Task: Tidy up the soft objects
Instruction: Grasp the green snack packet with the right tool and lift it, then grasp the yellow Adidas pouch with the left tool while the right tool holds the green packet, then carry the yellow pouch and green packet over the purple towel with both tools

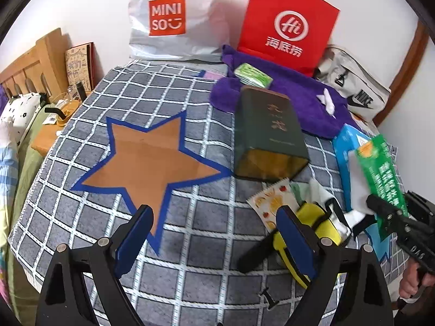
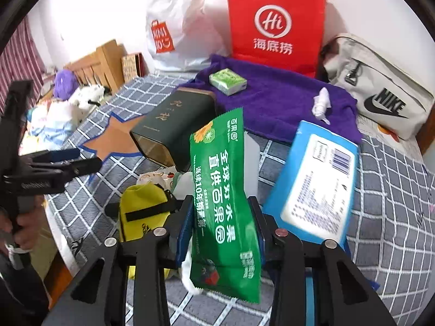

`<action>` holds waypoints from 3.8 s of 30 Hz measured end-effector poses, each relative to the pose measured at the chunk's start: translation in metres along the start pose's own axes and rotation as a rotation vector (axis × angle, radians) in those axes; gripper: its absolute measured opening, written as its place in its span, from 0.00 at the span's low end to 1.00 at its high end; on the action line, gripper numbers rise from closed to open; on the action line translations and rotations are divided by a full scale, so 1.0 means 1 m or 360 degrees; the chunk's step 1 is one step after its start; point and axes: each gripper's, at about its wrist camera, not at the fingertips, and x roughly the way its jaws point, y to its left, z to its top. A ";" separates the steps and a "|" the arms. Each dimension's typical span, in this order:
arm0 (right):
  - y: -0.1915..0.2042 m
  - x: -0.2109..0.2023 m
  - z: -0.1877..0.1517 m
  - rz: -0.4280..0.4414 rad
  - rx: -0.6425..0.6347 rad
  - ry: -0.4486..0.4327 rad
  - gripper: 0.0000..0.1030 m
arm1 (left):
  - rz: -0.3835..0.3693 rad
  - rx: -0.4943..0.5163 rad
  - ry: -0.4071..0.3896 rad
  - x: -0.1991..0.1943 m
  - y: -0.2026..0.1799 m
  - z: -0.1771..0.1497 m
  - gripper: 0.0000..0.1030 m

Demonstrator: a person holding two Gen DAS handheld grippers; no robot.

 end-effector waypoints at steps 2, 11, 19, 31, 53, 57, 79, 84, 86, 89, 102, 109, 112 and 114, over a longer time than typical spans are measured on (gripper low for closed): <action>-0.003 -0.010 -0.009 0.0006 0.0024 -0.0039 0.31 | -0.0013 0.0020 -0.0006 0.000 -0.007 -0.005 0.89; -0.016 -0.040 -0.047 0.0106 0.0135 -0.0081 0.29 | -0.0068 0.0163 0.0039 0.012 -0.044 -0.025 0.88; -0.032 -0.042 -0.065 0.0146 0.0192 -0.0050 0.29 | -0.0098 0.0213 0.0067 0.022 -0.061 -0.030 0.88; -0.052 -0.011 -0.086 0.0201 0.0264 0.0111 0.49 | -0.0094 0.0257 0.0114 0.036 -0.073 -0.032 0.88; -0.074 -0.037 -0.124 0.0091 0.0376 0.0274 0.21 | -0.0149 0.0226 0.0101 0.036 -0.069 -0.029 0.68; -0.079 -0.042 -0.131 0.0108 0.0407 0.0248 0.18 | -0.0223 0.0218 0.0102 0.035 -0.070 -0.031 0.47; -0.079 -0.061 -0.104 0.0142 0.0449 0.0066 0.08 | -0.0349 0.0208 -0.0051 -0.003 -0.059 -0.018 0.19; -0.081 -0.067 -0.090 0.0137 0.0460 0.0038 0.07 | -0.0376 0.0222 -0.0089 -0.016 -0.062 -0.011 0.19; -0.082 -0.070 -0.083 0.0139 0.0456 0.0020 0.07 | -0.0371 0.0226 -0.0103 -0.020 -0.063 -0.007 0.19; -0.083 -0.075 -0.072 0.0138 0.0442 -0.0008 0.07 | -0.0369 0.0218 -0.0123 -0.027 -0.063 -0.001 0.19; -0.089 -0.078 -0.017 0.0077 0.0347 -0.0120 0.07 | -0.0333 0.0151 -0.0217 -0.044 -0.063 0.036 0.19; -0.097 -0.073 0.015 0.0074 0.0329 -0.0168 0.07 | -0.0293 0.0128 -0.0262 -0.044 -0.067 0.062 0.19; -0.100 -0.067 0.029 0.0096 0.0311 -0.0179 0.07 | -0.0276 0.0114 -0.0278 -0.041 -0.068 0.074 0.19; -0.102 -0.063 0.039 0.0102 0.0300 -0.0182 0.07 | -0.0266 0.0108 -0.0288 -0.039 -0.069 0.082 0.19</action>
